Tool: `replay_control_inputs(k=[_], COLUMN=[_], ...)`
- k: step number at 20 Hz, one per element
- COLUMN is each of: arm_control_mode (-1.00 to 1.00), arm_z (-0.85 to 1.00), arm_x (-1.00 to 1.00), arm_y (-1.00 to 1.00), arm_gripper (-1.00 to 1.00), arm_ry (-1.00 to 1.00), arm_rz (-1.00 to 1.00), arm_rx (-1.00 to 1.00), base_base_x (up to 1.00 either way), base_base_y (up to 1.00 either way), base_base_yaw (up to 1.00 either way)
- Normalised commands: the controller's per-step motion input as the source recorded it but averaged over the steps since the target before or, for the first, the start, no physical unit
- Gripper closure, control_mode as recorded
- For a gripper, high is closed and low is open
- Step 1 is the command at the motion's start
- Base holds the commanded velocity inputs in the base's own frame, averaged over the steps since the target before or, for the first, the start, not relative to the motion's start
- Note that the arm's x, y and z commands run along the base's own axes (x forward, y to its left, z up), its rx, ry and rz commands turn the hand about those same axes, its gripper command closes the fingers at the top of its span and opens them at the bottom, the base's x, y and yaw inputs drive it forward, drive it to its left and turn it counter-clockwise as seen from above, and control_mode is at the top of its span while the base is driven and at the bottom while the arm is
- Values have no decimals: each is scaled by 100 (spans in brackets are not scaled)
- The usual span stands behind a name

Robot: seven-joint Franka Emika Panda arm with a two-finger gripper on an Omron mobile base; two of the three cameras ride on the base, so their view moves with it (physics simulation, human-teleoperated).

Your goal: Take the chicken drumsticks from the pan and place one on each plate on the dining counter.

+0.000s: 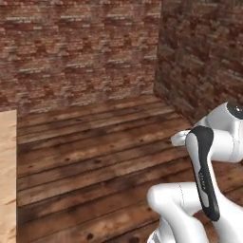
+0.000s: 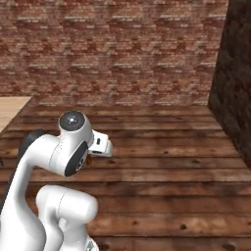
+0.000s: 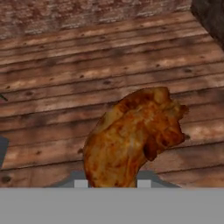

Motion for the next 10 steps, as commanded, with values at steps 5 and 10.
replay_control_inputs(k=[5,10], arm_control_mode=[100,100], arm_z=[0,0], arm_x=[0,0], arm_y=[0,0], arm_gripper=[100,100], arm_ry=[0,0], arm_rz=[0,0], arm_rx=[0,0], base_base_x=[91,100], base_base_y=[0,0], base_base_yaw=[57,38])
